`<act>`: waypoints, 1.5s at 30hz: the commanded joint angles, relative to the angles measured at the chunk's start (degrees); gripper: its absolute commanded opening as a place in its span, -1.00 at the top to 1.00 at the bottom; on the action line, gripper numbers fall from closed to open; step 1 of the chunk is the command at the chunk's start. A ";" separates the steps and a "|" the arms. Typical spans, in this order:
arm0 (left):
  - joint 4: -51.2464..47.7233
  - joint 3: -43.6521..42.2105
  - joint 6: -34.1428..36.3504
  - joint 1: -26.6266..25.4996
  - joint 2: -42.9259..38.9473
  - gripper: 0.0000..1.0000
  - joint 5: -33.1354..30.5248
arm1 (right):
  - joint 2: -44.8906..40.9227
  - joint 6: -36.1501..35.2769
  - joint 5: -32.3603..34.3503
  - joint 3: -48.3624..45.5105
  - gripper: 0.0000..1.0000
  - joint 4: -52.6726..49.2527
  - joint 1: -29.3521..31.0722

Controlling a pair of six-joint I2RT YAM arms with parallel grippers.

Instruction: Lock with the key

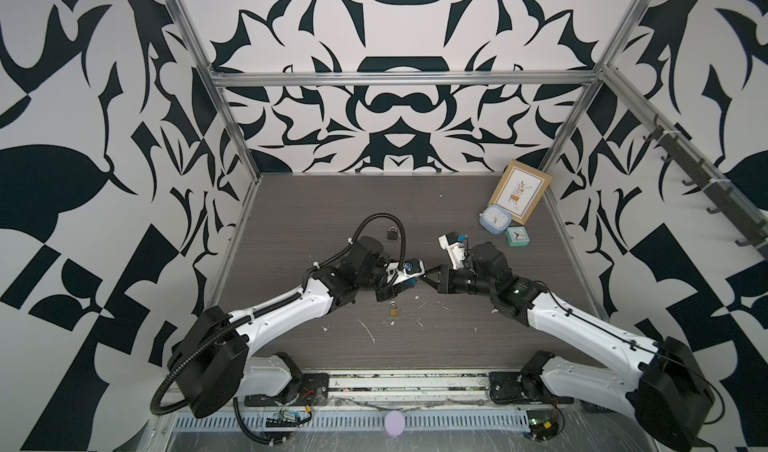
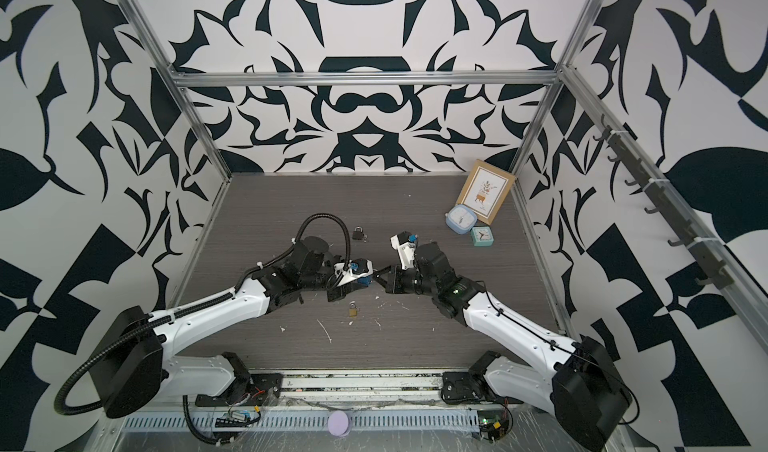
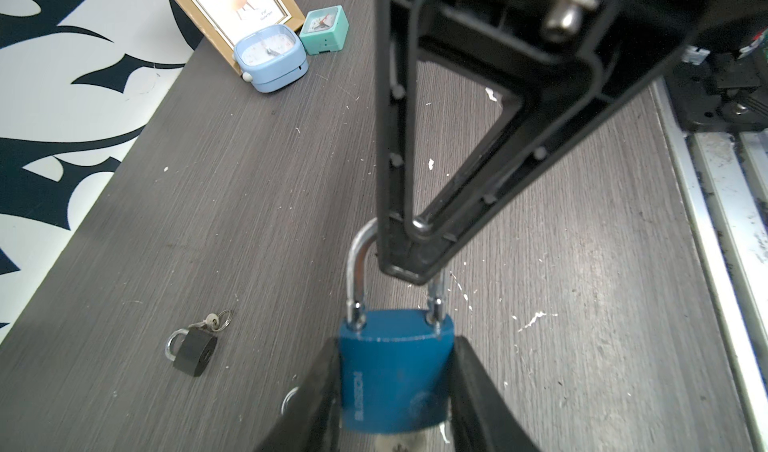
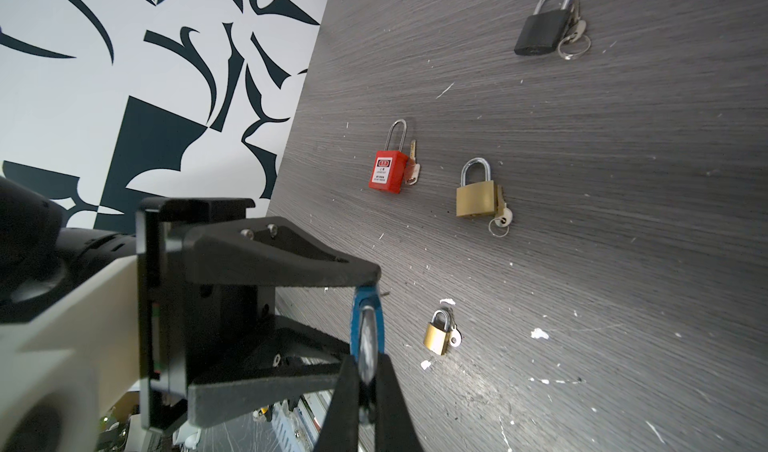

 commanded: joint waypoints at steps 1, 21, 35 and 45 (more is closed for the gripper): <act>10.01 2.09 0.23 -0.05 -1.10 1.00 1.36 | 0.83 1.46 -7.85 -1.08 1.00 0.62 1.36; 12.71 9.92 -3.47 -0.58 1.68 1.00 4.60 | 5.10 2.29 -11.38 -2.05 1.00 3.02 1.49; 17.29 14.97 -6.20 -0.58 3.72 1.00 4.48 | 8.27 4.58 -11.82 -4.38 1.00 6.86 2.71; 20.11 17.99 -6.23 -0.49 4.27 1.00 3.29 | 11.75 6.59 -11.73 -6.64 1.00 11.43 4.27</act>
